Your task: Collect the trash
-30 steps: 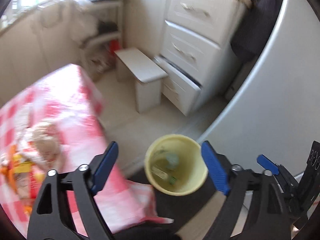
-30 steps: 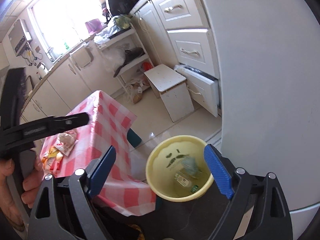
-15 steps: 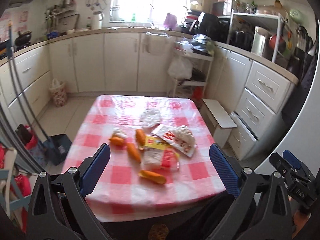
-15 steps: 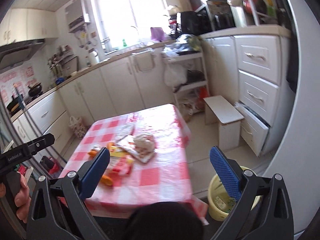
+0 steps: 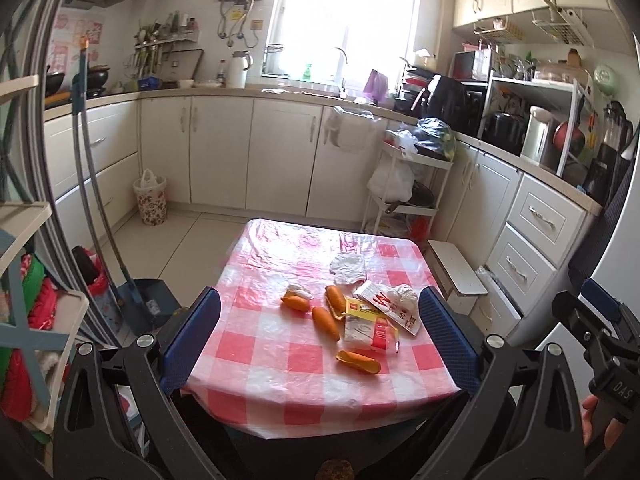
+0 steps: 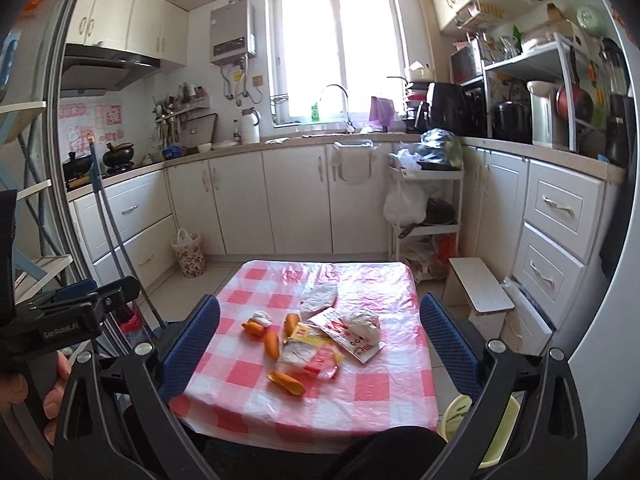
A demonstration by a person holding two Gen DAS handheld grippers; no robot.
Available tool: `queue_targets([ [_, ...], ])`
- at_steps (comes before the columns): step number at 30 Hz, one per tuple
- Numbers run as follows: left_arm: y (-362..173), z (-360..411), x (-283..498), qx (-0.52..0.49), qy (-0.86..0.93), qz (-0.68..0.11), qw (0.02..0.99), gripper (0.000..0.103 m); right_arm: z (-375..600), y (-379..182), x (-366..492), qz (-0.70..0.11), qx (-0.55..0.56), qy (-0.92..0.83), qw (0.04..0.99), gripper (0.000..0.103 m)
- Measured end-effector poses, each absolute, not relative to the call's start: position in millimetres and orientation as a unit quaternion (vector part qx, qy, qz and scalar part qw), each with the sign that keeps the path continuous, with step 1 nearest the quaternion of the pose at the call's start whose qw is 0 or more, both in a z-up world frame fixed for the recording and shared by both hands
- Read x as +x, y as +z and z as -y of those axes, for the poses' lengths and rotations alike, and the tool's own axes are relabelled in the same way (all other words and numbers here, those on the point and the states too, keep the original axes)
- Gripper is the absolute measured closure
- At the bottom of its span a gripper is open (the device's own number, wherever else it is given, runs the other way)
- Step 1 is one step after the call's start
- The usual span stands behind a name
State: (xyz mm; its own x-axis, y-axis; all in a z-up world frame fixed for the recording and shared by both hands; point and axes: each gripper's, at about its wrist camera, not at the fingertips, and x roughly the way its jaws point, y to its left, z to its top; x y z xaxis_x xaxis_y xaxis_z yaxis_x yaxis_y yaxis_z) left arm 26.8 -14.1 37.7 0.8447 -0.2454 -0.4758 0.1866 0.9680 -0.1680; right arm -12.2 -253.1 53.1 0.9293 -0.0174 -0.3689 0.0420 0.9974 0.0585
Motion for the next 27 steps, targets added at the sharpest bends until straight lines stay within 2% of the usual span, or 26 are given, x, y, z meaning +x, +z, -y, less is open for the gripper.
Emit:
queue_targets([
  [27, 46, 2, 11, -0.057, -0.102, -0.240, 0.964, 0.007, 230, 68, -23, -0.168, 0.017, 0.001, 0.986, 0.007],
])
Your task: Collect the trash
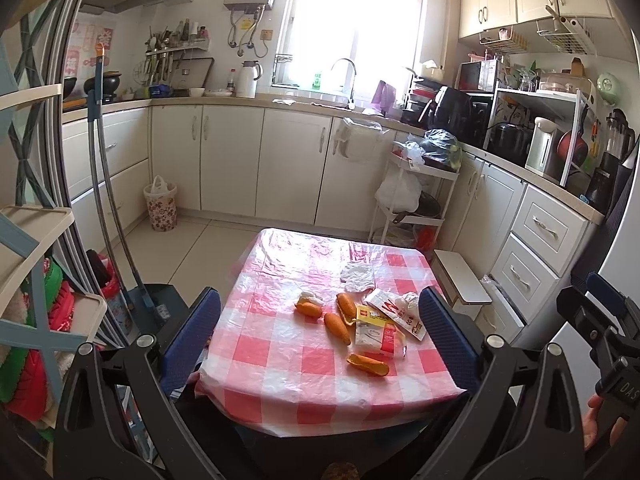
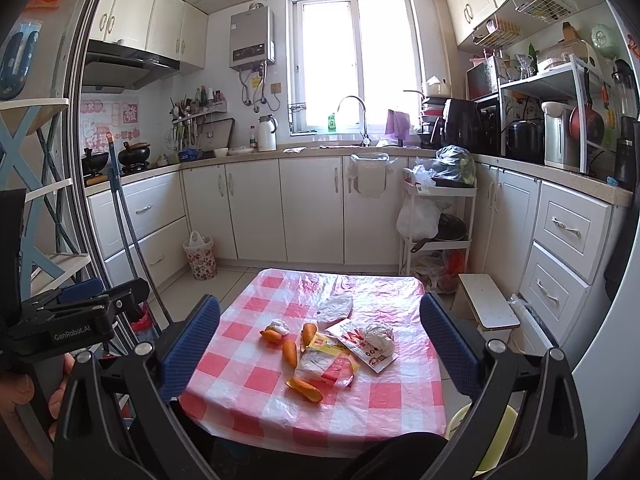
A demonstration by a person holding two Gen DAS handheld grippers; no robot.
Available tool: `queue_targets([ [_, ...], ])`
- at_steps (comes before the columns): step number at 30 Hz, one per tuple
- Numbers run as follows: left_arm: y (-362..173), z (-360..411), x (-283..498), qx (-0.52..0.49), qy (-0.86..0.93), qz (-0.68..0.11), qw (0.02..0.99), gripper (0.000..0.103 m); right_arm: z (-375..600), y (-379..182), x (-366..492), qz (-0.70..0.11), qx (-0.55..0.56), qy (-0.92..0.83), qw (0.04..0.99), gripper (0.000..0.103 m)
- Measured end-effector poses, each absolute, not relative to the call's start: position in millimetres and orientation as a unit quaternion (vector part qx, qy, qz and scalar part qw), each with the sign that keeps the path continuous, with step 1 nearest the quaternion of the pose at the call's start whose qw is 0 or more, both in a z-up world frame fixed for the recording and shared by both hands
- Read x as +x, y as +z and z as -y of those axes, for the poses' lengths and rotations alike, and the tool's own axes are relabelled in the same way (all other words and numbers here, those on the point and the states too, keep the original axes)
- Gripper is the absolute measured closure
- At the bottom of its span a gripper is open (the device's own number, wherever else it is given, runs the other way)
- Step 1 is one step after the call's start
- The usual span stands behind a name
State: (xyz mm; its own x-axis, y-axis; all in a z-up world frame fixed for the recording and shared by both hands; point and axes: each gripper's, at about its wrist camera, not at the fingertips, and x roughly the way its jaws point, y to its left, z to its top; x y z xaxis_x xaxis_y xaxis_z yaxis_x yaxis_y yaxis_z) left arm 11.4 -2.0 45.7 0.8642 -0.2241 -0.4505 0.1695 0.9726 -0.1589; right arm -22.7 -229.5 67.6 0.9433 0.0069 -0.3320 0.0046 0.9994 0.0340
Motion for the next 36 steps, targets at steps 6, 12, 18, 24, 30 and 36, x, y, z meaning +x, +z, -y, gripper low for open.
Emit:
queue_targets([
  [6, 48, -1, 9, -0.059, -0.099, -0.238, 0.964, 0.007, 225, 70, -23, -0.168, 0.013, 0.006, 0.986, 0.007],
  [12, 51, -5, 8, -0.063, -0.096, -0.238, 0.965, 0.007, 223, 71, -24, -0.167, 0.010, 0.010, 0.986, 0.007],
  [18, 51, -6, 9, -0.065, -0.095, -0.238, 0.964, 0.007, 221, 71, -23, -0.170, 0.009, 0.014, 0.985, 0.007],
  [24, 50, -6, 9, -0.065, -0.096, -0.241, 0.964, 0.007, 218, 70, -23, -0.173, 0.005, 0.018, 0.985, 0.007],
  [30, 50, -6, 9, -0.065, -0.096, -0.242, 0.963, 0.007, 216, 71, -23, -0.172, 0.001, 0.019, 0.985, 0.007],
  [36, 51, -6, 8, -0.062, -0.097, -0.243, 0.963, 0.007, 215, 70, -22, -0.175, 0.001, 0.022, 0.984, 0.007],
])
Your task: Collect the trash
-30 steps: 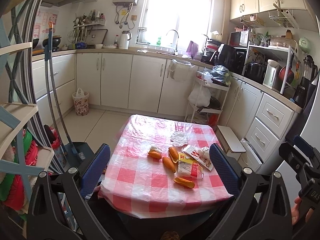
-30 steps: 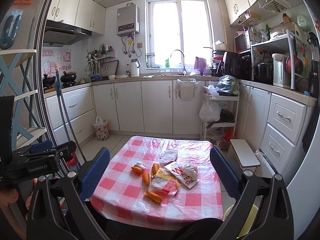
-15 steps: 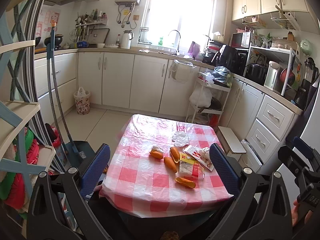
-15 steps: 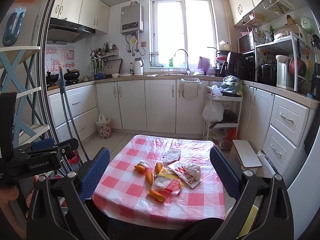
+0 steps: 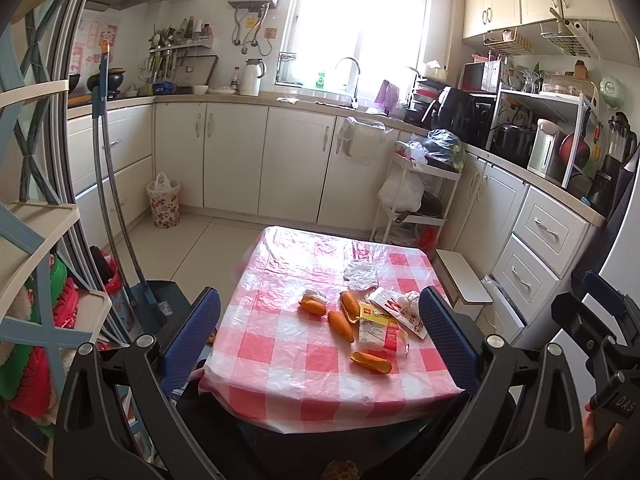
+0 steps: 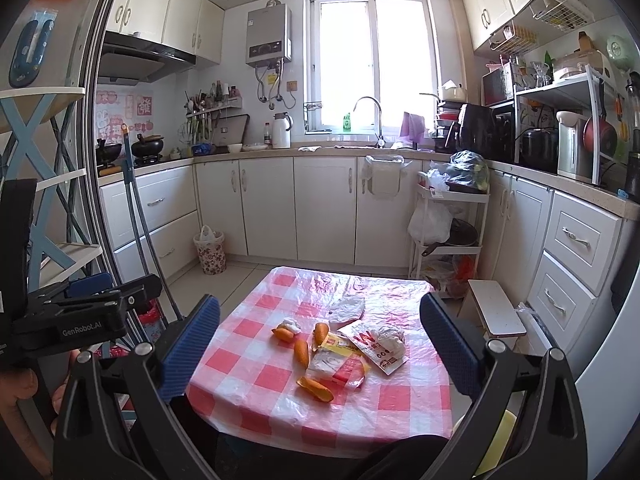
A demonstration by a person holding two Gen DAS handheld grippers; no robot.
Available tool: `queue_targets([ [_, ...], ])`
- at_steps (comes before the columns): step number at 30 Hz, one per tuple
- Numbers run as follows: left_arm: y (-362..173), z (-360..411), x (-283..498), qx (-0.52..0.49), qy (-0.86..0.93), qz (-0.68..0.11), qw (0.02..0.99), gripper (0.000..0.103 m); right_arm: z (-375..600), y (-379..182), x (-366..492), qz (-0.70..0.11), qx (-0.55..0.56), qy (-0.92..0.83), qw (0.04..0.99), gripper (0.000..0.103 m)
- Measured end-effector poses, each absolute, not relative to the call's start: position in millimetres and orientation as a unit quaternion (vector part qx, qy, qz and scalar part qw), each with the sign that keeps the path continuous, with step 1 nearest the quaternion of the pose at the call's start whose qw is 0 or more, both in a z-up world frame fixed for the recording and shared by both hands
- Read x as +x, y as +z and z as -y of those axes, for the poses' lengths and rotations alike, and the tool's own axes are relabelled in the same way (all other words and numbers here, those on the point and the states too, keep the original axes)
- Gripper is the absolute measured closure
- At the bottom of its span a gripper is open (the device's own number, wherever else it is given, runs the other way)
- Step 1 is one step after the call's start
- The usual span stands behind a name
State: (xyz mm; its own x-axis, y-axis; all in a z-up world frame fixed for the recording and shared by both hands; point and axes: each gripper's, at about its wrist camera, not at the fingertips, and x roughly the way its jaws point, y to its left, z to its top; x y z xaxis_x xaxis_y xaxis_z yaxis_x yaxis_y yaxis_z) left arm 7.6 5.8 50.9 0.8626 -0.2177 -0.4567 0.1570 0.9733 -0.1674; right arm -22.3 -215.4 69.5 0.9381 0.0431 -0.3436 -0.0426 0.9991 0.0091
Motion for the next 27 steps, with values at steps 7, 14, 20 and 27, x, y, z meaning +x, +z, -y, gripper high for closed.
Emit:
queue_targets([
  [7, 50.8, -4.2, 8.0, -0.062, -0.099, -0.245, 0.963, 0.007, 214.0, 70.2, -21.6, -0.176, 0.001, 0.027, 0.984, 0.007],
  [14, 49.6, -2.5, 8.2, -0.062, -0.101, -0.246, 0.962, 0.007, 213.1, 69.8, -22.2, -0.176, 0.002, 0.030, 0.984, 0.007],
  [20, 49.8, -1.9, 8.0, -0.062, -0.102, -0.245, 0.962, 0.007, 213.4, 68.8, -21.9, -0.179, 0.003, 0.032, 0.983, 0.007],
  [27, 49.7, -0.6, 7.5, -0.063, -0.102, -0.246, 0.962, 0.007, 213.5, 68.6, -21.9, -0.178, 0.004, 0.035, 0.983, 0.007],
])
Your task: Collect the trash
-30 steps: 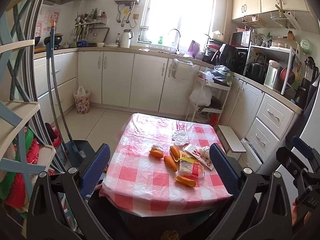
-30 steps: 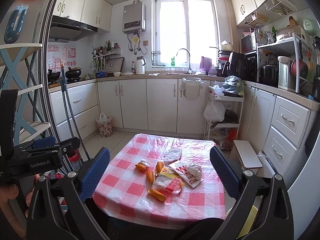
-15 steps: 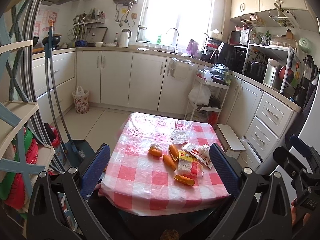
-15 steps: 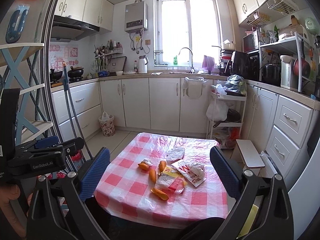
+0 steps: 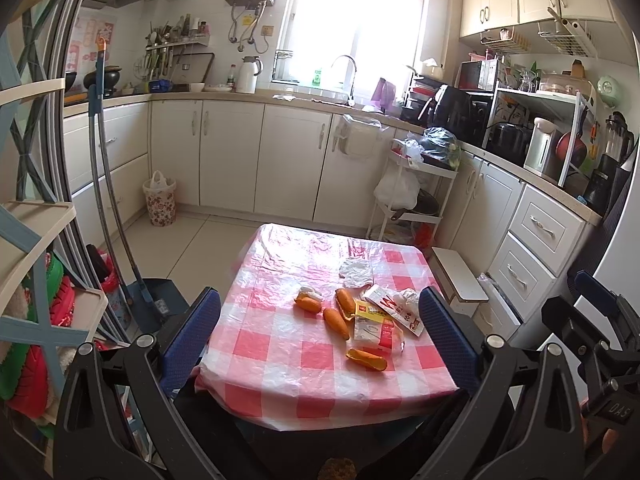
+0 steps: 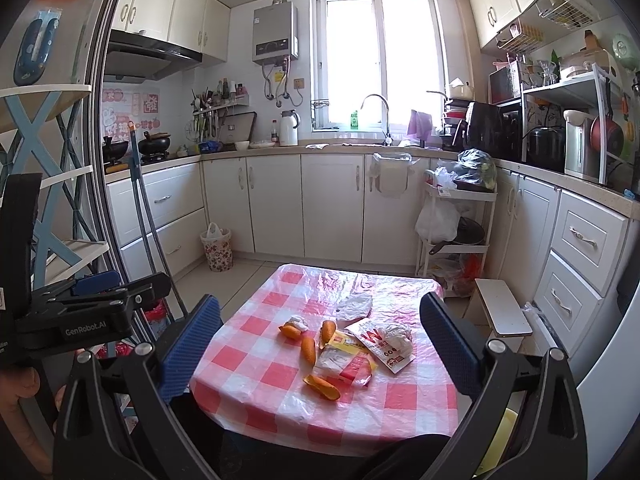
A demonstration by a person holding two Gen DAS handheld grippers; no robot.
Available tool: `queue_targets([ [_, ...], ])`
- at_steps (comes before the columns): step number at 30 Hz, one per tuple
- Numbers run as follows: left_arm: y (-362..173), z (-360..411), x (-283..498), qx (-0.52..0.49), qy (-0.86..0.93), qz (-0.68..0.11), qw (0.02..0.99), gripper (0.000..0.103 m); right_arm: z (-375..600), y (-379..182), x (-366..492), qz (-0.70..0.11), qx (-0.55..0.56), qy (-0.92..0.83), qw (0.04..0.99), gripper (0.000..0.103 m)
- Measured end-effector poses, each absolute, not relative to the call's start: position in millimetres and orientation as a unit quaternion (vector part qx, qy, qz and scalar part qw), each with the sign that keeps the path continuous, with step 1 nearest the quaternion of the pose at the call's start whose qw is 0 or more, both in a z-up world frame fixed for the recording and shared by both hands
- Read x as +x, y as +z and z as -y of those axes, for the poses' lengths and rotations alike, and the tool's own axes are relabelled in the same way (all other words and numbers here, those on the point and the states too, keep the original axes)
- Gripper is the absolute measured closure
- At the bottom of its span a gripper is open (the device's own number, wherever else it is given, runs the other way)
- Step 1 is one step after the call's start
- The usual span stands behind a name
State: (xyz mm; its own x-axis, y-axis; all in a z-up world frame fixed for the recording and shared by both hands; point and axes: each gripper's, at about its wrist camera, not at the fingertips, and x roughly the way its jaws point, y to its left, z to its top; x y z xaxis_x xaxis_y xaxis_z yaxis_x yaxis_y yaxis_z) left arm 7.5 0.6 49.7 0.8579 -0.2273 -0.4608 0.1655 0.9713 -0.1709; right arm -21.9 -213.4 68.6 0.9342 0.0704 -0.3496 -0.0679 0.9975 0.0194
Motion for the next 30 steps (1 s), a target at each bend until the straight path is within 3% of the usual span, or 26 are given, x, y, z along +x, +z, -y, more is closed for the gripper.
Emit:
queue_targets([
  [30, 47.6, 1.7, 5.2, -0.061, -0.107, -0.248, 0.961, 0.007, 216.4, 64.1, -20.8, -0.181, 0.014, 0.042, 0.983, 0.007],
])
